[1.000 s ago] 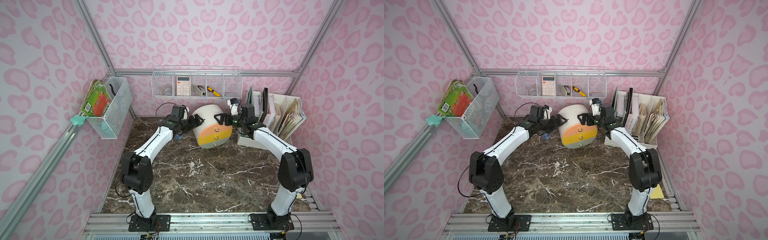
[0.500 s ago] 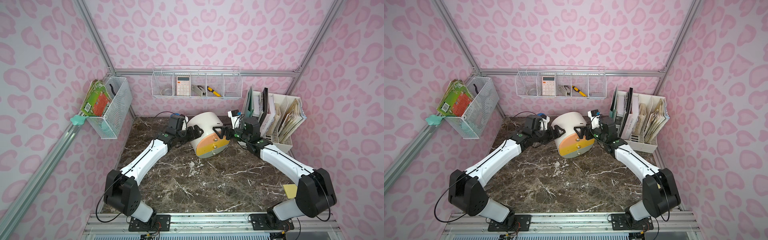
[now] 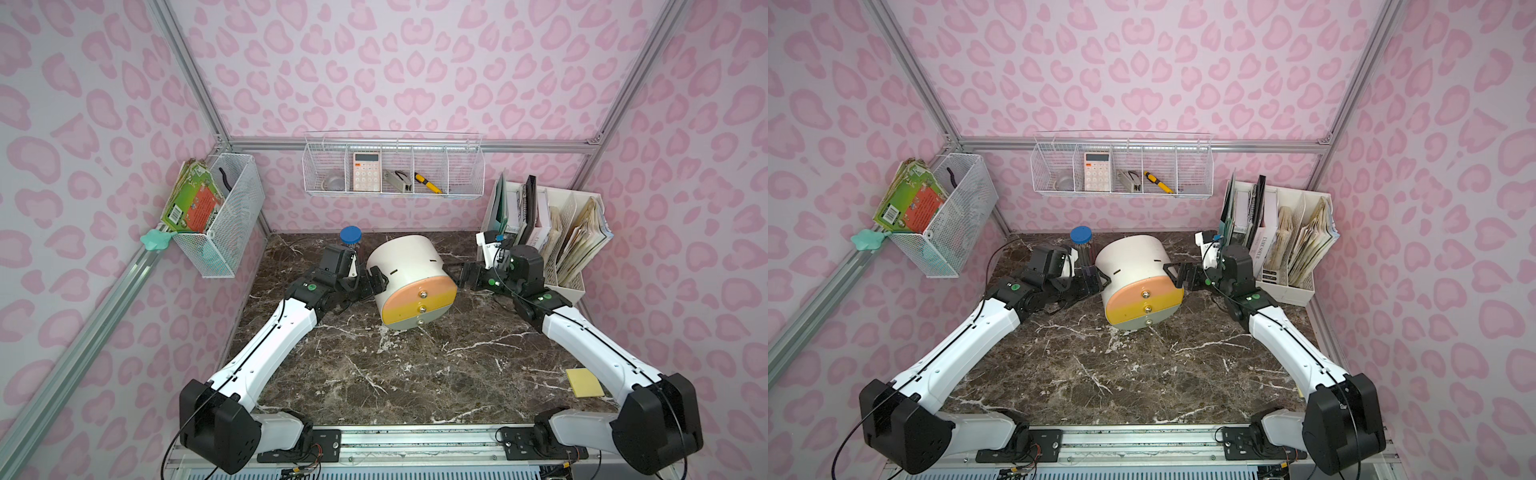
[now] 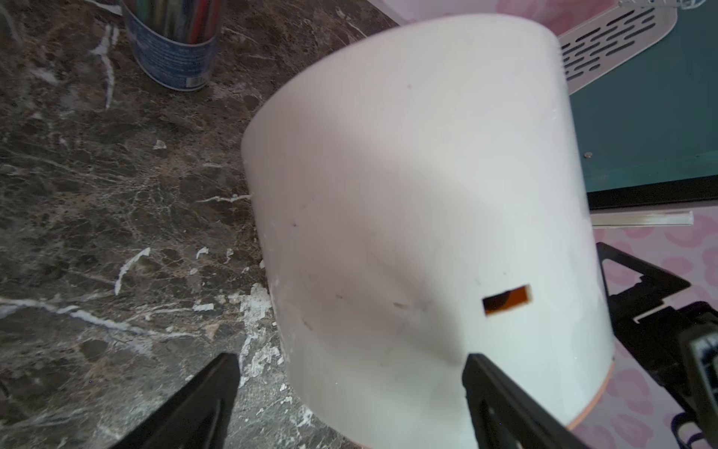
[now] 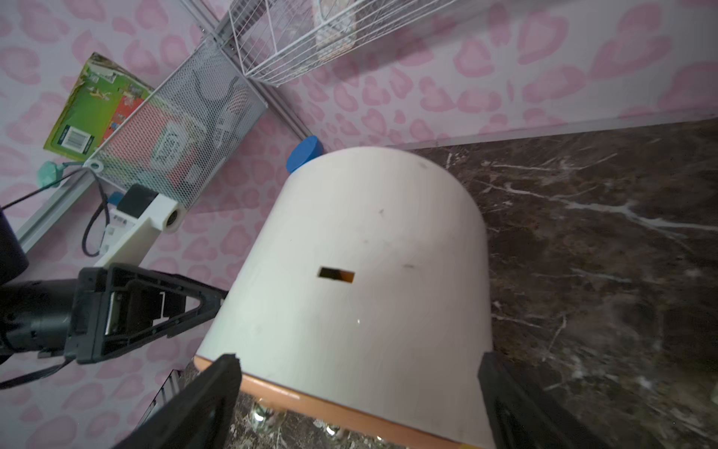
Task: Put the bluetooth earphones in the drawer according to color
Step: Adjust the storage box at the center of the board.
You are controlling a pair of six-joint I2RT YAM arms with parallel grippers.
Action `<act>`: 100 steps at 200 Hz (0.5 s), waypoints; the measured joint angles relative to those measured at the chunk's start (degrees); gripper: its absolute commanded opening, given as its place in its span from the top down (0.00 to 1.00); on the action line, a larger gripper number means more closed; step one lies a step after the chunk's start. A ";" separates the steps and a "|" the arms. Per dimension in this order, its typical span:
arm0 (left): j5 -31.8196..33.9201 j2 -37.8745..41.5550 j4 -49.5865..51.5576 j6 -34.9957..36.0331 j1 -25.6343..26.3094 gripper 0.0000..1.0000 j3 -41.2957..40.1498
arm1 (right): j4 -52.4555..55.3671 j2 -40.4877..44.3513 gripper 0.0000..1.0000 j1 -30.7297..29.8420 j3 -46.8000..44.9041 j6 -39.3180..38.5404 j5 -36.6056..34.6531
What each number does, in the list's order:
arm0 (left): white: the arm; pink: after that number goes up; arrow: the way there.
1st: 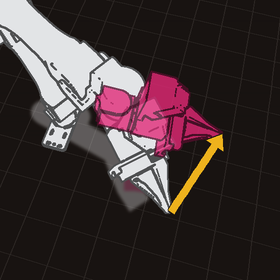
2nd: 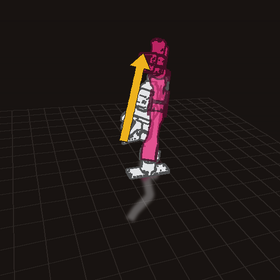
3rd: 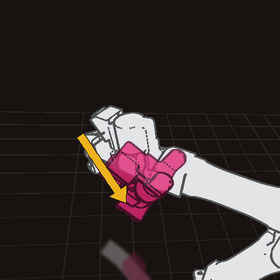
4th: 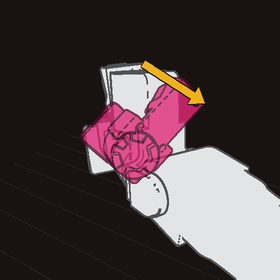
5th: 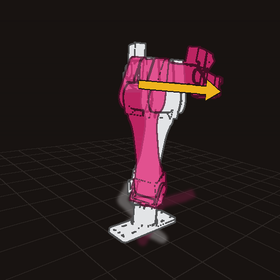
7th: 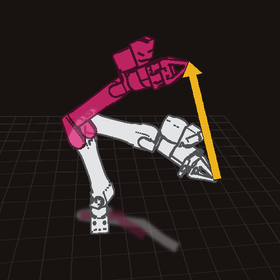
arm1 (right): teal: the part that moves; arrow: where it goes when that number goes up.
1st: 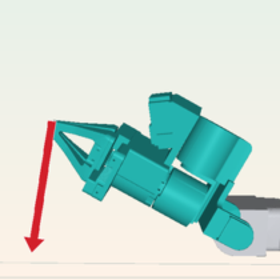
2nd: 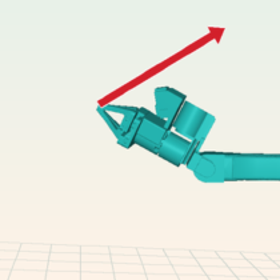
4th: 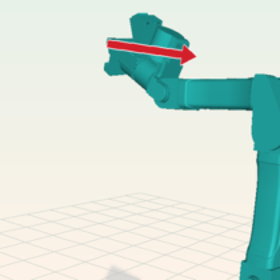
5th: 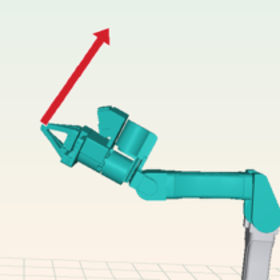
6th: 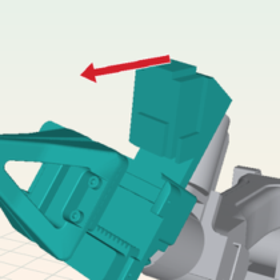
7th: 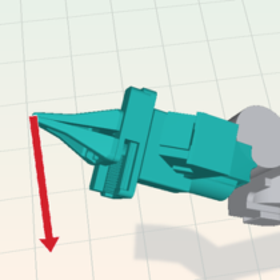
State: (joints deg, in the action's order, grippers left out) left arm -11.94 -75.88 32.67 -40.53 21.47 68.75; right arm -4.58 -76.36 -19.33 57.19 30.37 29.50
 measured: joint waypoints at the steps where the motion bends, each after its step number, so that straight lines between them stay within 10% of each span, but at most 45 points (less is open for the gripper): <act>1: 0.00 0.00 0.07 0.02 -0.07 0.04 0.00 | 0.00 -0.22 0.03 0.15 0.20 -0.02 0.02; 100: -0.94 -6.25 1.27 1.57 -6.60 0.04 6.45 | 5.09 -13.55 0.31 1.55 5.99 -4.28 -2.60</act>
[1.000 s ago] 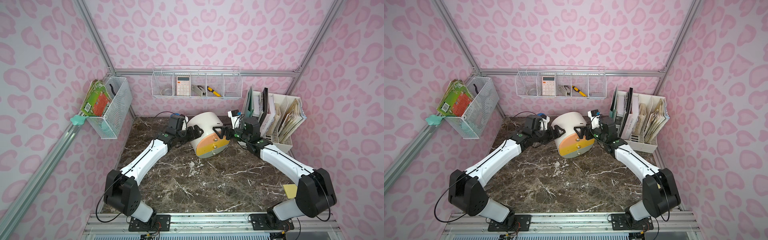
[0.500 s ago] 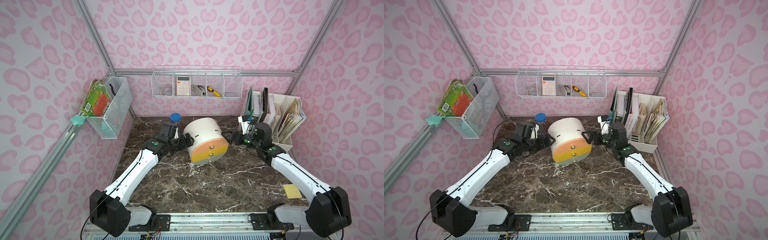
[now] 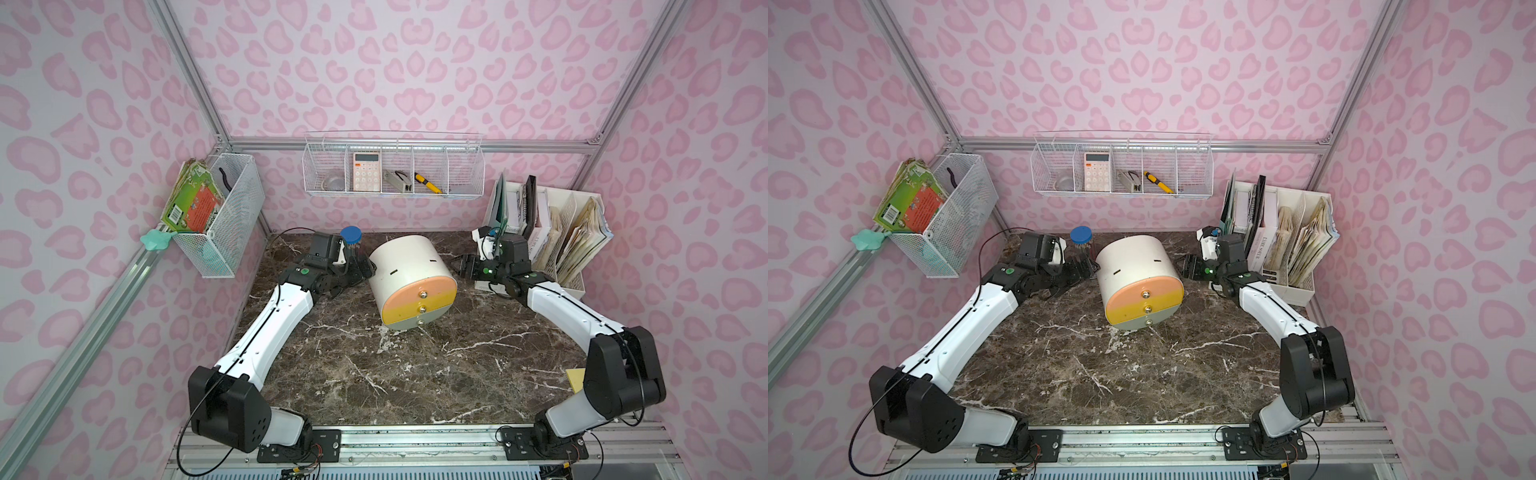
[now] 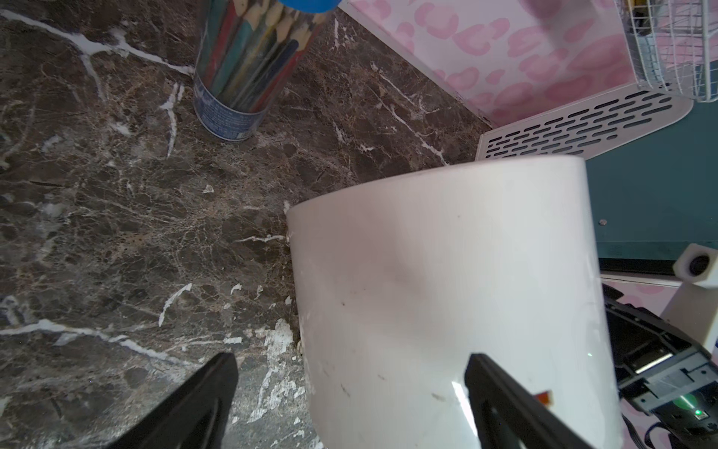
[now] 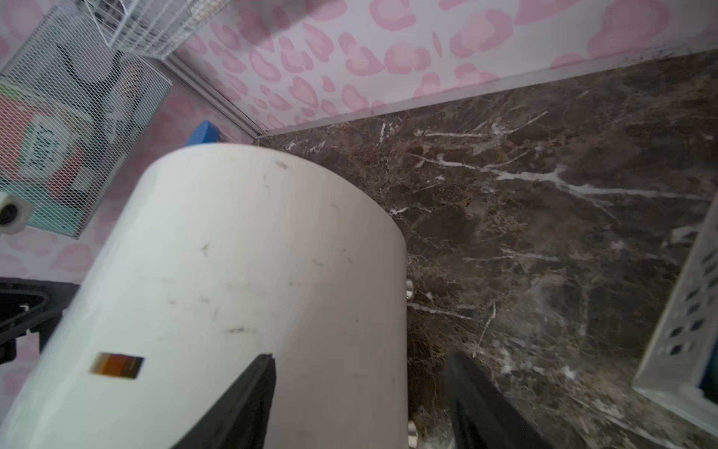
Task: Put the bluetooth earphones in the drawer according to color
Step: Adjust the storage box at the center of the board.
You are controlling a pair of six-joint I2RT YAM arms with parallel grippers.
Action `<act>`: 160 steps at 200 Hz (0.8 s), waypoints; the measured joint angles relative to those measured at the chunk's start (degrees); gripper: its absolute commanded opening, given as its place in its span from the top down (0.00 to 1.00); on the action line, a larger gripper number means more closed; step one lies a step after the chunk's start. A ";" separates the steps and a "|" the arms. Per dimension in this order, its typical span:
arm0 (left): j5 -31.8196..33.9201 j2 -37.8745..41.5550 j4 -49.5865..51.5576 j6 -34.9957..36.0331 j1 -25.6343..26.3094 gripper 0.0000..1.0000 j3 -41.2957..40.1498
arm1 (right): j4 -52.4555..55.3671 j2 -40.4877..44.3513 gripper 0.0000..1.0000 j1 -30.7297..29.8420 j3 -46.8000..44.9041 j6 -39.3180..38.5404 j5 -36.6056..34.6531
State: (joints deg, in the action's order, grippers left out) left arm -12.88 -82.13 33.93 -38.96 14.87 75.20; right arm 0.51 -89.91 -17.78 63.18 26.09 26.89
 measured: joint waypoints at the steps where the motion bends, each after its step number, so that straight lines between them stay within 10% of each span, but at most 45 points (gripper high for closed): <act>1: 0.00 -0.11 0.00 0.00 -0.07 0.04 0.04 | 0.11 -0.02 0.31 -0.13 -0.02 -0.20 -0.13; 99: 0.52 -3.96 -1.53 0.55 -1.68 0.05 1.84 | 3.87 12.39 0.31 -7.34 -12.07 -2.75 -4.68; 160: -5.73 -3.34 -6.73 -0.83 -0.37 0.06 -2.56 | 5.97 26.25 0.25 -0.15 -20.11 -3.67 -9.44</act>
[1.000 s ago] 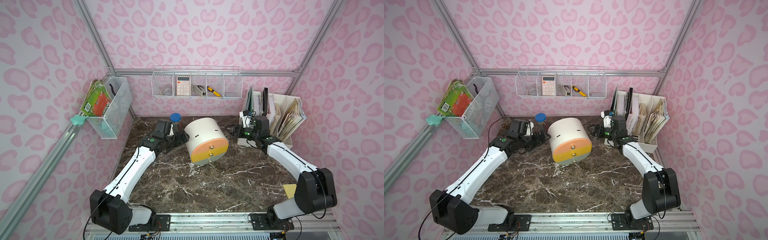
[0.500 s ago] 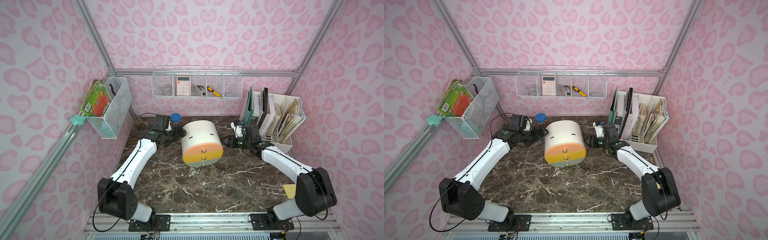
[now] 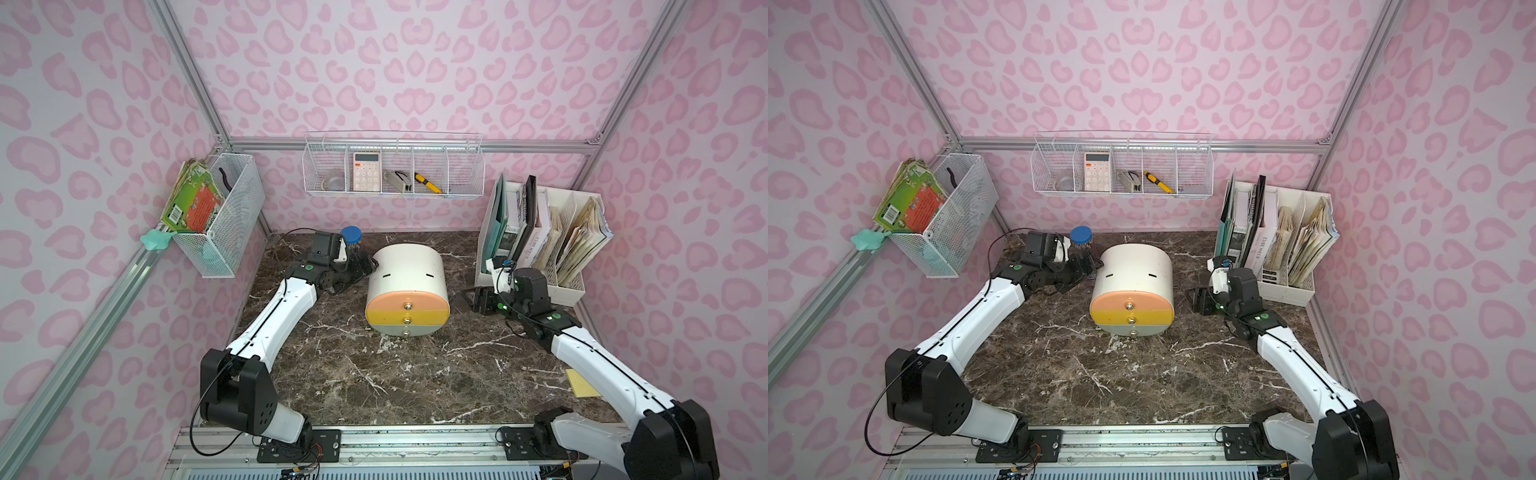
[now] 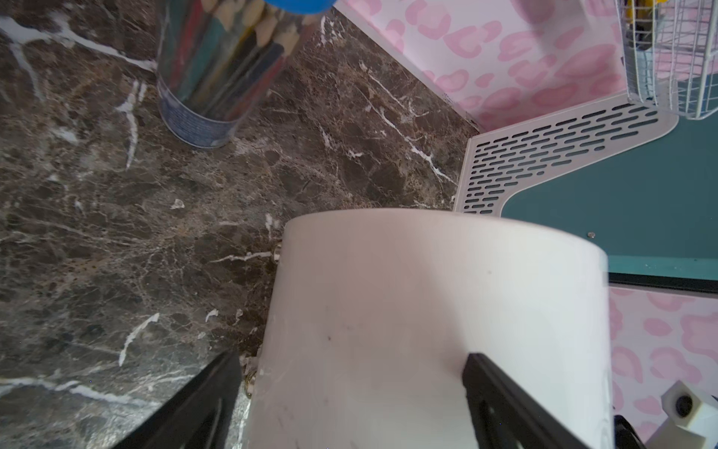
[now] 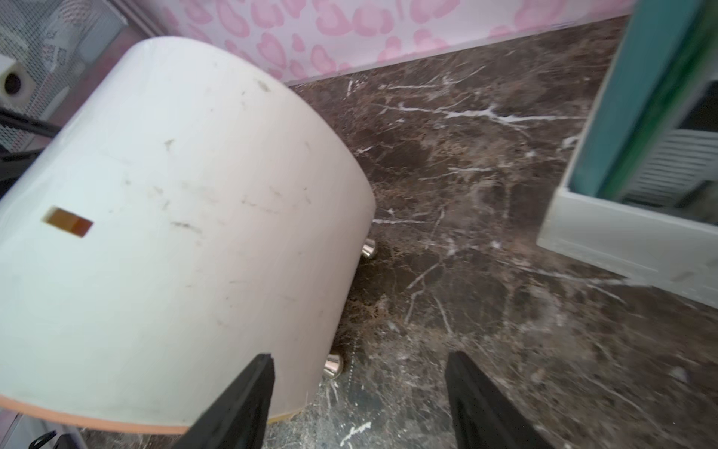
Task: Put the bluetooth earphones in the drawer according to color
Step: Adjust the storage box at the center of the board.
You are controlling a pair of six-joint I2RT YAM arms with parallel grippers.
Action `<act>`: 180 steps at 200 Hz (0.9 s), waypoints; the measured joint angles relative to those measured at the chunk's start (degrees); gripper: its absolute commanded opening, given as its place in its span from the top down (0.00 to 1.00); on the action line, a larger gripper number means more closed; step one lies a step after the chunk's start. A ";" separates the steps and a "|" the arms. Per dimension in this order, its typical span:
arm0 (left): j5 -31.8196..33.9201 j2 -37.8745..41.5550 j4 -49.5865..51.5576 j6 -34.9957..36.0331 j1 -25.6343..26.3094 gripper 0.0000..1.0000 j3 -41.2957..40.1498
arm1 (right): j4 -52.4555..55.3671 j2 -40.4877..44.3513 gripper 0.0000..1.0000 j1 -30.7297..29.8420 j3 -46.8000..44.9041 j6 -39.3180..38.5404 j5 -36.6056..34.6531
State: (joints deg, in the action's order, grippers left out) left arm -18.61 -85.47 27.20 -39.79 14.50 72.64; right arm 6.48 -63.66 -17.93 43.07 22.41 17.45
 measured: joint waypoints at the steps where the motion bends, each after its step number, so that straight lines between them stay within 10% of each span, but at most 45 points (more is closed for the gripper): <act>1: -0.04 0.07 -0.07 -0.09 0.13 0.06 -0.13 | 0.02 0.20 0.24 0.13 -0.11 -0.02 -0.02; 130: 0.55 10.14 1.07 -4.44 9.84 0.06 -8.68 | -0.42 16.70 0.02 15.02 -7.04 -3.98 -3.50; 180: 11.74 20.17 9.25 -3.43 9.84 0.01 -8.96 | -10.71 18.95 0.02 15.23 -12.72 -6.60 -7.30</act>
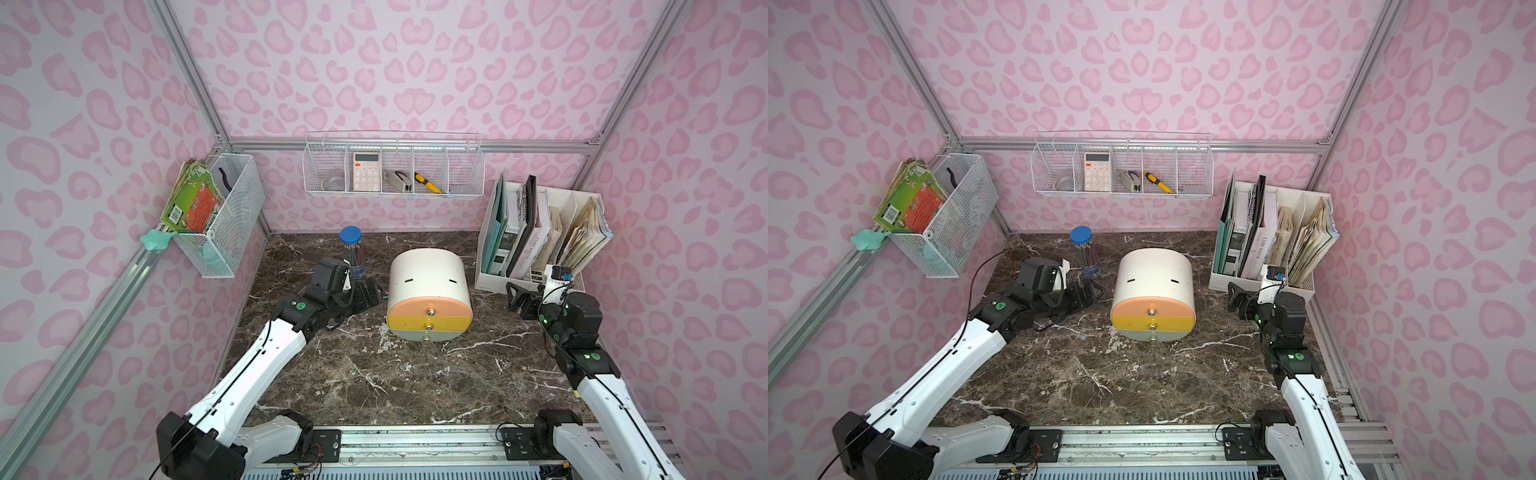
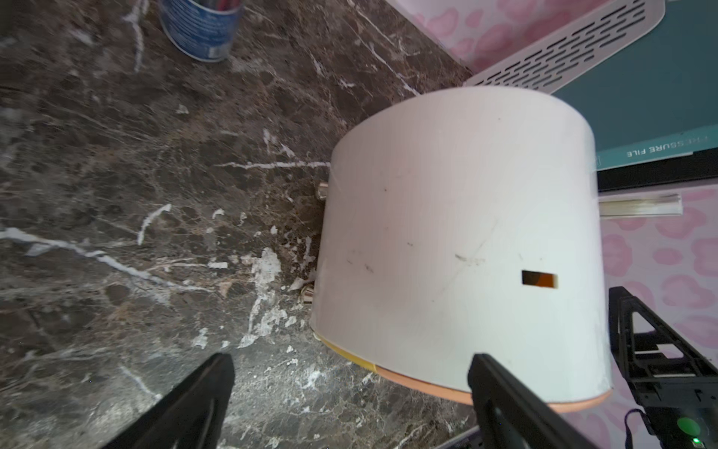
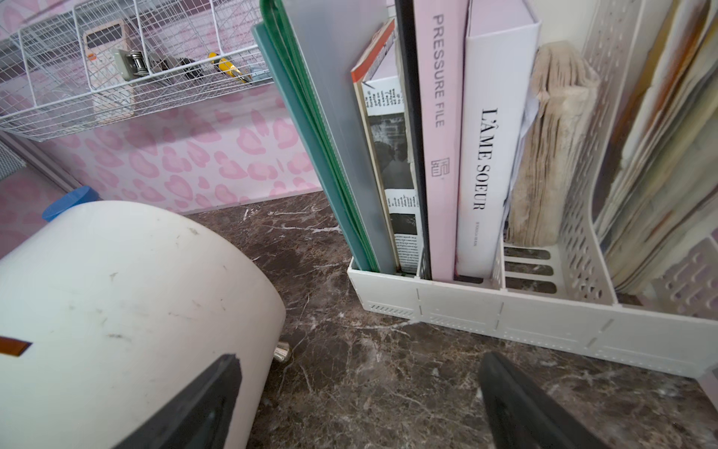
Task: Put the bluetooth earphones in the drawer according to color
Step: Adjust the storage box at the center of the board, then reset both arms
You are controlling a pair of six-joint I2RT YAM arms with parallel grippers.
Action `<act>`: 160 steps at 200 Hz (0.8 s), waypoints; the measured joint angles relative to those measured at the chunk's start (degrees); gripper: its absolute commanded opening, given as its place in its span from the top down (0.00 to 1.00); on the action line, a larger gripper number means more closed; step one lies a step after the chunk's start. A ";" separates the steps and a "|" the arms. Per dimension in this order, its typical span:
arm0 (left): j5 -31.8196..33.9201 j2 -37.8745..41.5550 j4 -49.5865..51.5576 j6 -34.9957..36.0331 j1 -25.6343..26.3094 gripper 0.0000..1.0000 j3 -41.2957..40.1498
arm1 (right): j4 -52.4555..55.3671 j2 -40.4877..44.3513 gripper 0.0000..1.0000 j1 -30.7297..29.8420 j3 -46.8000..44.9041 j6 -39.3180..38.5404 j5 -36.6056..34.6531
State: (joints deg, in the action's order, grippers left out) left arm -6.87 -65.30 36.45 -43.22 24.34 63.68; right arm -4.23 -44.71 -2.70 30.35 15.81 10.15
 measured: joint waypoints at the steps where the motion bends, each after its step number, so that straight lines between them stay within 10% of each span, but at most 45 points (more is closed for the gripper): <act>1: 0.28 0.13 0.15 0.00 0.00 0.01 0.00 | -0.28 0.00 0.02 0.00 -0.17 -0.09 -0.02; 82: 28.24 12.15 -3.74 10.16 -1.03 0.01 -12.55 | -31.63 -7.80 0.02 1.38 -19.71 -5.38 -8.79; 160: 38.97 -1.73 -23.08 19.61 -15.23 0.01 -20.94 | -60.76 -24.04 0.02 4.66 -27.39 -5.51 -18.67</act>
State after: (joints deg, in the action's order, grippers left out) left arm 32.10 -67.02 13.37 -23.62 9.10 42.74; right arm -64.99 -68.75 1.96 2.96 10.31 -8.51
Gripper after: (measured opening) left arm 0.992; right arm 0.983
